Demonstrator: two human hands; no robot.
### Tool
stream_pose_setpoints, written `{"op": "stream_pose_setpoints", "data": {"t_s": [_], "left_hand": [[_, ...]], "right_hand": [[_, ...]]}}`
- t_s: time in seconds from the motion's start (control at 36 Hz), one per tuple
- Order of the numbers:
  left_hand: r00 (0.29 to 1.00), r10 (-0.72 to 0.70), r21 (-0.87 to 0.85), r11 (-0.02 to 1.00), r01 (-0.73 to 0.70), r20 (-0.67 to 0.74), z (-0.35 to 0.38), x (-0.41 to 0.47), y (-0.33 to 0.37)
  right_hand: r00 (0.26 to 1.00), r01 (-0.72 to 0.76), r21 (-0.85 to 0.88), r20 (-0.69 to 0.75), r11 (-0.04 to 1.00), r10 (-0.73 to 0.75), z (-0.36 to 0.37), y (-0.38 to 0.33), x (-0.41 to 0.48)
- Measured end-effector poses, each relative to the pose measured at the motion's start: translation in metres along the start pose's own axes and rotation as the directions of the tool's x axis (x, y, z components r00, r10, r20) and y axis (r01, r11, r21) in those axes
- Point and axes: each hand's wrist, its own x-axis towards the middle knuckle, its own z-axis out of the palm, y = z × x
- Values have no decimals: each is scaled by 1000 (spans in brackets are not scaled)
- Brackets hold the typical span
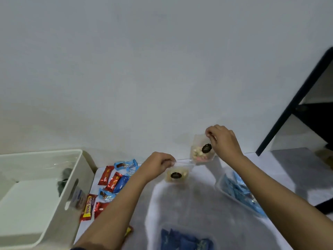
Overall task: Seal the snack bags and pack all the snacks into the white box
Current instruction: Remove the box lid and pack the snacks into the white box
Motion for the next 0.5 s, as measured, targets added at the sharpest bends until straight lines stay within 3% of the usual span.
{"op": "stream_pose_setpoints", "data": {"t_s": [0.19, 0.5], "left_hand": [[969, 152, 105, 986, -133, -196, -97, -55, -5], [946, 134, -25, 989, -148, -294, -247, -172, -81]], "right_hand": [[996, 6, -20, -91, 1000, -8, -21, -102, 0], [993, 70, 246, -109, 967, -45, 12, -308, 2]]}}
